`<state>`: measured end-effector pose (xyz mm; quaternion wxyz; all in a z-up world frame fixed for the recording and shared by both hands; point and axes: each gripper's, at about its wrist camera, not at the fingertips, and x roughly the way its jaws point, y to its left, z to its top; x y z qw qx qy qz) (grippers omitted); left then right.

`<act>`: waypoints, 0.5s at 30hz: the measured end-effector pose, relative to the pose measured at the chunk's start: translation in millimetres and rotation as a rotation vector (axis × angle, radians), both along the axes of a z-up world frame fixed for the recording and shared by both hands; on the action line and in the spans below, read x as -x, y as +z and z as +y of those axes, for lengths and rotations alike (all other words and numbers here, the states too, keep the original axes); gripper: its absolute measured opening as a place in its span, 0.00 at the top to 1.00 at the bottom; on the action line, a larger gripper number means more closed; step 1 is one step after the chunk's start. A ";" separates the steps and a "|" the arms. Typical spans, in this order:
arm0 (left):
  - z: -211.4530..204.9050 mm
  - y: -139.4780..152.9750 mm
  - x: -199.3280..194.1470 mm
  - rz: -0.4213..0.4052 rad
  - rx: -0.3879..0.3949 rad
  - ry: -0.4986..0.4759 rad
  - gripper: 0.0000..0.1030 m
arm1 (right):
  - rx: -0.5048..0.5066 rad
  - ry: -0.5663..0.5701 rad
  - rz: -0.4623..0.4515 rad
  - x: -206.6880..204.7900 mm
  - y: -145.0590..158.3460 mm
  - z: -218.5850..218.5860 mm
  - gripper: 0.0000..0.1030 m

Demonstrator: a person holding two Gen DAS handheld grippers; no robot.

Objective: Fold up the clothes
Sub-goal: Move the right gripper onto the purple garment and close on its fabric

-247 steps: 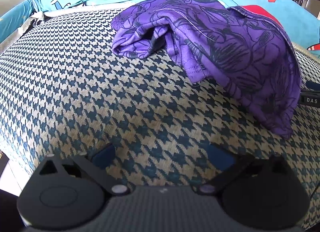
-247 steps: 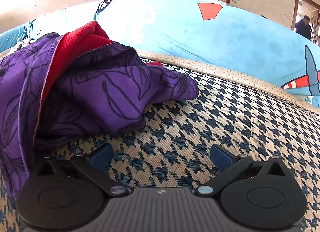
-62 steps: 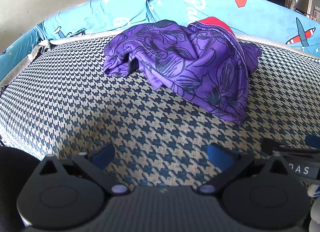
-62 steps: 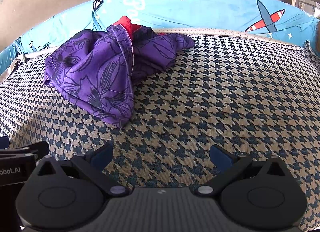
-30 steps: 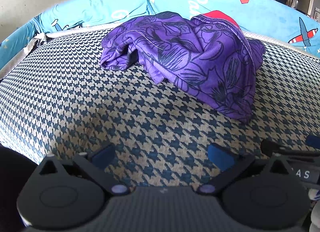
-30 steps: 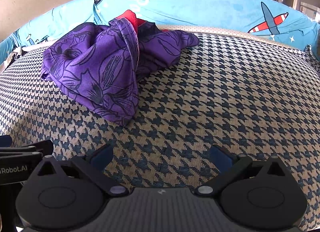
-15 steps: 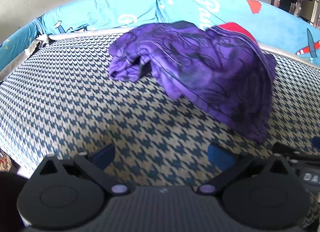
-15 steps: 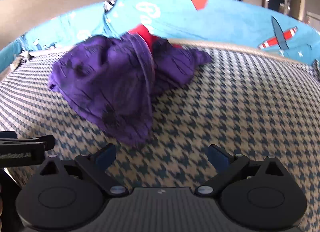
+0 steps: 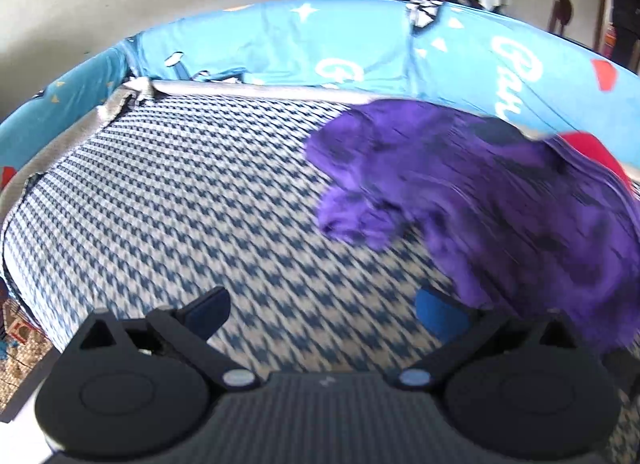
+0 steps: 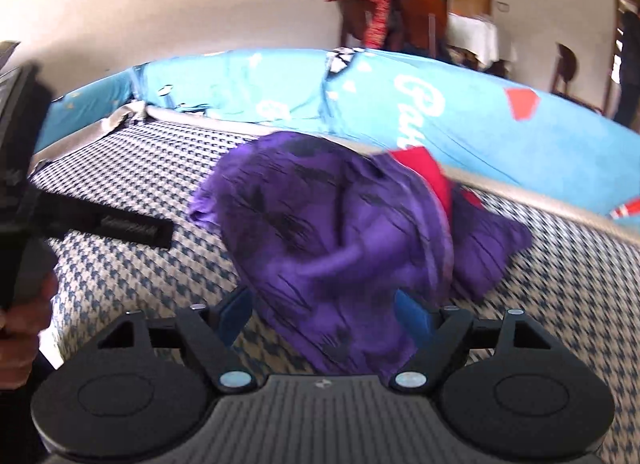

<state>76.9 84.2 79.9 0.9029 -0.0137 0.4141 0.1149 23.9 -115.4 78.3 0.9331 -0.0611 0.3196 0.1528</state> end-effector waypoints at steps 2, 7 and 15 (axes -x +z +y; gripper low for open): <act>10.8 0.0 -13.9 0.012 0.006 0.030 0.00 | 0.008 0.024 -0.009 -9.4 0.4 10.8 0.24; 34.2 -3.1 -39.4 0.022 0.049 0.104 0.00 | 0.024 0.072 -0.033 -33.2 -1.3 34.7 0.28; 60.6 -4.9 -61.8 0.025 0.107 0.180 0.00 | 0.041 0.122 -0.063 -69.5 -12.7 68.5 0.29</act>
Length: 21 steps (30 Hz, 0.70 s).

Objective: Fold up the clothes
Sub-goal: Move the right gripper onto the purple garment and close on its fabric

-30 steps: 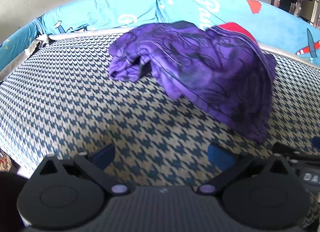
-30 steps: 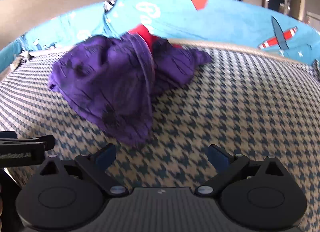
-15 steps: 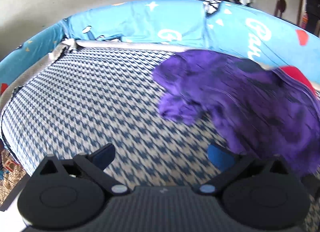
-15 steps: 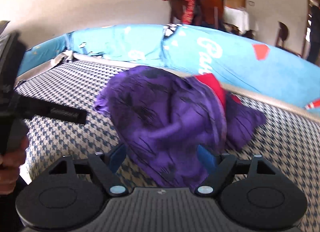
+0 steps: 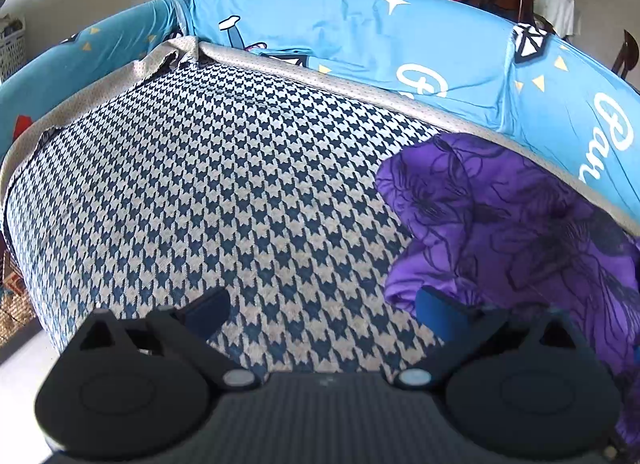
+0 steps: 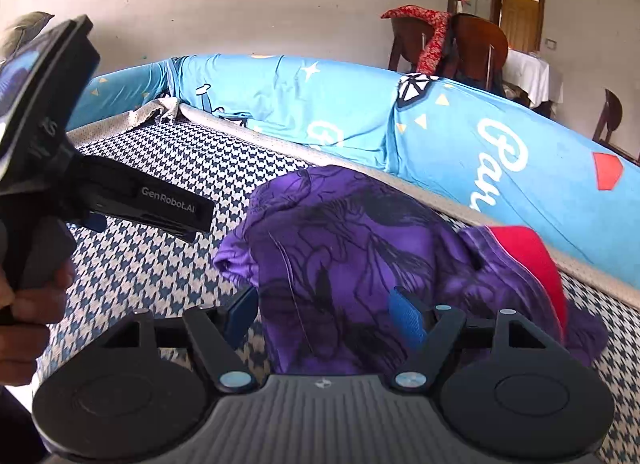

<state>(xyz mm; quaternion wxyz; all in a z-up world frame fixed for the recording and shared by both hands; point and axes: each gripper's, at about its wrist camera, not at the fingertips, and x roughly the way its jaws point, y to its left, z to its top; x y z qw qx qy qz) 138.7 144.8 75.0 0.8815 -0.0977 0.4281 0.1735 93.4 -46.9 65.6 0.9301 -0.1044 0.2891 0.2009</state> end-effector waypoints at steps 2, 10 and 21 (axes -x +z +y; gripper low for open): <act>3.5 1.1 -3.5 0.000 0.006 0.010 0.00 | 0.005 0.001 -0.006 -10.8 -3.5 7.1 0.29; 12.7 5.2 -7.2 -0.008 0.050 0.031 0.00 | 0.042 0.011 -0.015 -40.1 -20.5 29.9 0.43; 3.0 7.1 -2.4 -0.036 0.075 0.001 0.00 | -0.109 -0.122 -0.071 -40.2 6.2 -6.8 0.82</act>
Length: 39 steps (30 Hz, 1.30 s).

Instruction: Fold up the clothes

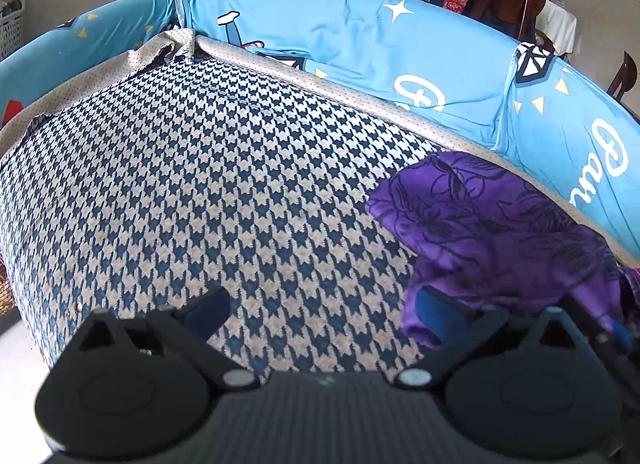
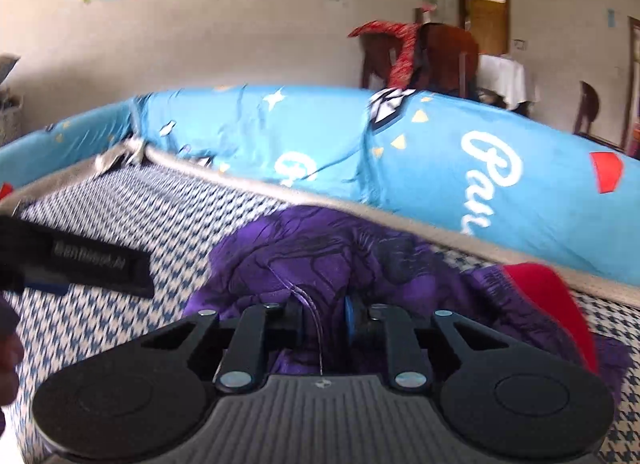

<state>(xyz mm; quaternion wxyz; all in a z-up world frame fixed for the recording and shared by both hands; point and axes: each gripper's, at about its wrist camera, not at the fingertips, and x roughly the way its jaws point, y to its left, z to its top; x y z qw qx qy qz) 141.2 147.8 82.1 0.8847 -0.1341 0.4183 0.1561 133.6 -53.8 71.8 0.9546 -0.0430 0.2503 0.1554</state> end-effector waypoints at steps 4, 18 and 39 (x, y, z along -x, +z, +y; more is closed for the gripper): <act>-6.7 5.3 1.8 -0.041 0.006 -0.022 0.00 | -0.053 -0.123 -0.054 1.0 21.8 -35.2 0.83; -68.0 2.6 -3.1 -0.049 0.004 -0.194 0.00 | -0.111 -0.554 -0.039 23.9 54.7 -182.6 0.91; -133.4 -18.3 -0.2 -0.009 0.019 -0.322 0.00 | -0.195 -0.273 -0.034 33.0 50.7 -164.5 0.46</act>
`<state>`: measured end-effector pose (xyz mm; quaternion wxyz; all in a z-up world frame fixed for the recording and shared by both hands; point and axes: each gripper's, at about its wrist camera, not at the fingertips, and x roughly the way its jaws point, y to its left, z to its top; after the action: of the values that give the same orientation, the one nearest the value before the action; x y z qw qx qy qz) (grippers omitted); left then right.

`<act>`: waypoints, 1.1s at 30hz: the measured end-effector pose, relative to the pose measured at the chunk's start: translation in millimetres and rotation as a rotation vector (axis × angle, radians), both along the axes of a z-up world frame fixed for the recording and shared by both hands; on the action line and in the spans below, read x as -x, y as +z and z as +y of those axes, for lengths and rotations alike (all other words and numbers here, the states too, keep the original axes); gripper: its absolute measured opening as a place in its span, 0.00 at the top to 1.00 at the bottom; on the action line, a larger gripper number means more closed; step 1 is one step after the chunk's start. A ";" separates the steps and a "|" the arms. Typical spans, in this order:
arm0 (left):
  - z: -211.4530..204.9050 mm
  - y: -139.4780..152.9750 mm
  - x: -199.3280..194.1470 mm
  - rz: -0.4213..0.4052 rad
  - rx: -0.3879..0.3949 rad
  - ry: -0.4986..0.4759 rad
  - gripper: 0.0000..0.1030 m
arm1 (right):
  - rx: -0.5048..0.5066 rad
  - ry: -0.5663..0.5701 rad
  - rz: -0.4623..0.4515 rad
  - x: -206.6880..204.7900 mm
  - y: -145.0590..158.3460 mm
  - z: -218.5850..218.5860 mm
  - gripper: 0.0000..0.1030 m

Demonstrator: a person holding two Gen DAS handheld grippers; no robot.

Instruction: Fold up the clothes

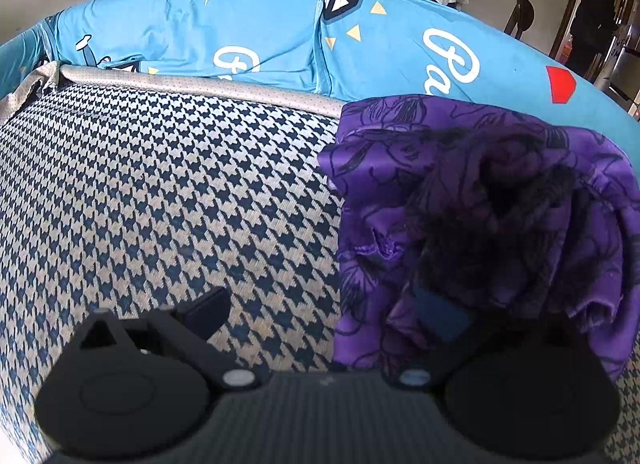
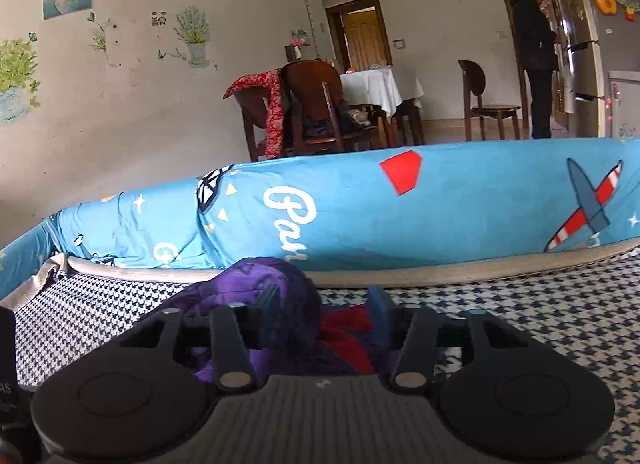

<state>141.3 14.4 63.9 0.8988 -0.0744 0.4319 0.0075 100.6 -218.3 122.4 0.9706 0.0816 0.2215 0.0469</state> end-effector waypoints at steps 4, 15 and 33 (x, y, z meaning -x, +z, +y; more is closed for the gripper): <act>2.7 -1.6 1.2 0.009 0.004 0.003 0.00 | -0.034 0.035 0.057 -14.7 -15.8 18.7 0.36; 6.0 -0.7 1.0 0.004 0.011 0.010 0.00 | 0.048 0.091 0.139 -24.6 -52.3 54.0 0.74; -3.8 -0.4 2.7 -0.025 -0.042 -0.012 0.00 | -0.039 -0.212 0.093 10.8 -15.7 -22.9 0.88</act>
<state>138.6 10.6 63.5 0.9055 -0.0531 0.4210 0.0102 89.8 -241.1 106.7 0.9570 0.1255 0.2556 -0.0557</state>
